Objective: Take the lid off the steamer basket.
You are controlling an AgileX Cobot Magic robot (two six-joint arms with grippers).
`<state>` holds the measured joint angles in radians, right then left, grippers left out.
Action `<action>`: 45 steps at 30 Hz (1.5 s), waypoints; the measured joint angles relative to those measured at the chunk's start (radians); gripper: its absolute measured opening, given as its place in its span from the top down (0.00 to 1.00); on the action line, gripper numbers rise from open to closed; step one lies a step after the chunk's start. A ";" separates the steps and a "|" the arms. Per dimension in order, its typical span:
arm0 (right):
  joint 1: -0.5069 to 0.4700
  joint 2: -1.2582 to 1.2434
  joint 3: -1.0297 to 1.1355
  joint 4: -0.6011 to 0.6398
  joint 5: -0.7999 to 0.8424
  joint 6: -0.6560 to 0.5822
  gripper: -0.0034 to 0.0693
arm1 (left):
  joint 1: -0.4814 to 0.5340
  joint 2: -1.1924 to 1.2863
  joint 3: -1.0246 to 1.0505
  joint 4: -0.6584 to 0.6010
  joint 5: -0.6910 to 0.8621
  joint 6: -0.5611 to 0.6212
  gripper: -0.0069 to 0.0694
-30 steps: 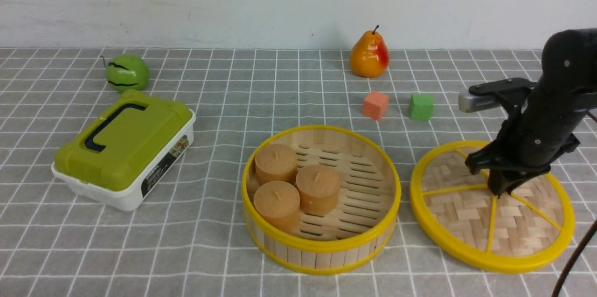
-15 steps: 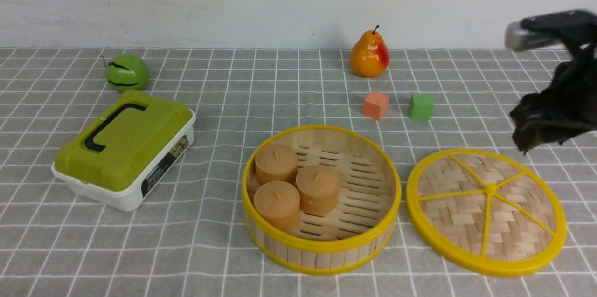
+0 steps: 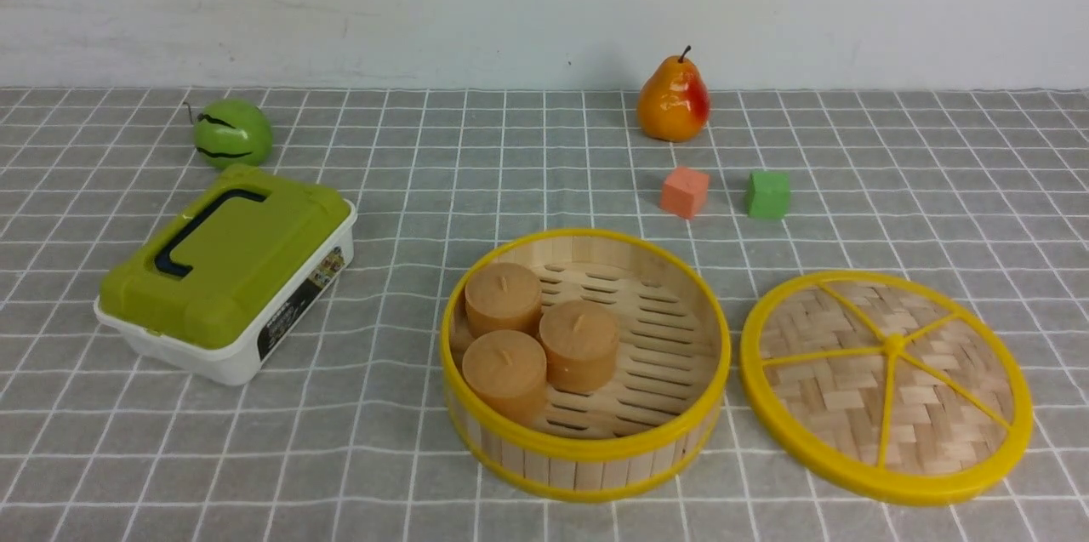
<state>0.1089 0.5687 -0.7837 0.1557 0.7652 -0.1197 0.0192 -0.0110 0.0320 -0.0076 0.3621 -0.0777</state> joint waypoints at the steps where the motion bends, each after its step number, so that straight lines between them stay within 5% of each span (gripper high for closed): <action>1: 0.000 -0.023 0.026 0.001 -0.027 0.000 0.98 | 0.000 0.000 0.000 0.000 0.000 0.000 0.60; 6: 0.000 -0.156 0.135 0.010 -0.122 0.003 0.98 | 0.000 0.000 0.000 0.000 0.000 0.000 0.60; 22: 0.001 -0.248 0.233 -0.026 -0.046 0.006 0.96 | 0.000 0.000 0.000 0.000 0.000 0.000 0.60; 28: 0.001 -0.341 0.567 -0.032 -0.564 0.011 0.95 | 0.000 0.000 0.000 0.000 0.000 0.000 0.60; 32: -0.033 -0.440 0.761 -0.041 -0.720 0.086 0.94 | 0.000 0.000 0.000 0.000 0.000 0.000 0.60; 45: -0.149 -0.579 0.810 -0.181 -0.423 0.243 0.93 | 0.000 0.000 0.000 0.000 -0.001 0.000 0.60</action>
<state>-0.0397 -0.0103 0.0259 -0.0250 0.3418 0.1231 0.0192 -0.0110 0.0320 -0.0076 0.3613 -0.0777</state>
